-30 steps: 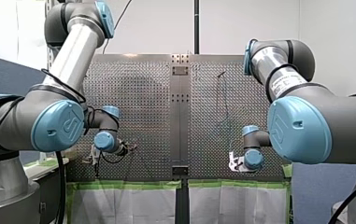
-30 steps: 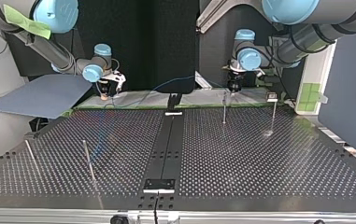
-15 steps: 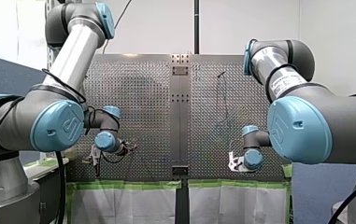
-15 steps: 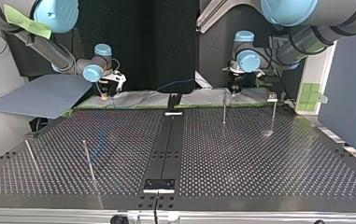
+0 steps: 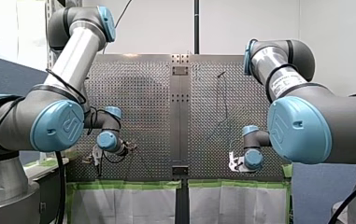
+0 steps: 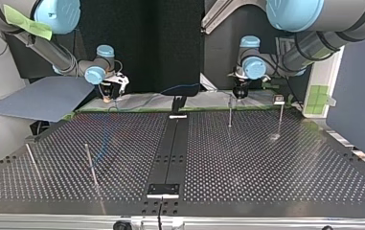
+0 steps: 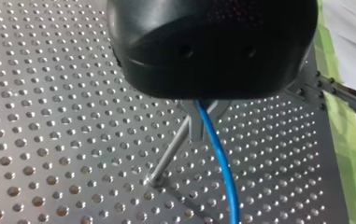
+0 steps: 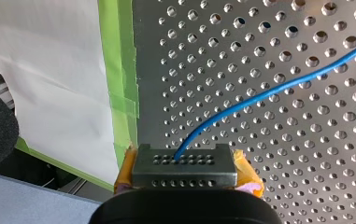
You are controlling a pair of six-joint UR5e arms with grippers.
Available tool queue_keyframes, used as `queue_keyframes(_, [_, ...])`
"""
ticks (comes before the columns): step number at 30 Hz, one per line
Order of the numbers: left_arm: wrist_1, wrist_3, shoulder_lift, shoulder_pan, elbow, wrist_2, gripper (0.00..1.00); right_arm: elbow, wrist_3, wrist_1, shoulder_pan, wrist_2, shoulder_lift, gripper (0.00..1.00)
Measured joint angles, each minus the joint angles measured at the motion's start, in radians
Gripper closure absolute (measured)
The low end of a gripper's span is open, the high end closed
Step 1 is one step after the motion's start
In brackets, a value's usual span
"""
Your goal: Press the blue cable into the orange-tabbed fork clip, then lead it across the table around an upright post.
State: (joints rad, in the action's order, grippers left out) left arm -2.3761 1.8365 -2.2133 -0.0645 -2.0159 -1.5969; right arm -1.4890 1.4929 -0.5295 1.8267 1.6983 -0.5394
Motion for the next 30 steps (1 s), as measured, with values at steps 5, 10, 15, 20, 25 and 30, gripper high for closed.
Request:
queue_keyframes(5, [0.0,0.008,0.0,0.007,0.005,0.006,0.99,0.0,0.0,0.0,-0.002,0.0,0.0,1.0])
queue_keyframes(10, [-0.002,0.013,0.0,0.012,0.011,0.013,0.99,0.002,0.003,0.0,-0.006,0.001,0.0,1.0])
queue_keyframes(15, [-0.003,0.013,-0.001,0.018,0.014,0.015,0.99,0.004,0.007,0.0,-0.011,0.001,0.0,1.0])
queue_keyframes(20, [-0.002,0.013,-0.001,0.024,0.015,0.016,0.99,0.018,0.011,0.005,-0.026,-0.001,0.0,1.0])
queue_keyframes(25, [-0.002,0.013,-0.001,0.027,0.02,0.016,0.99,0.035,0.012,0.022,-0.037,-0.002,0.0,1.0])
queue_keyframes(30, [-0.003,0.015,-0.002,0.03,0.029,0.016,0.99,0.038,0.011,0.026,-0.038,-0.002,0.0,1.0])
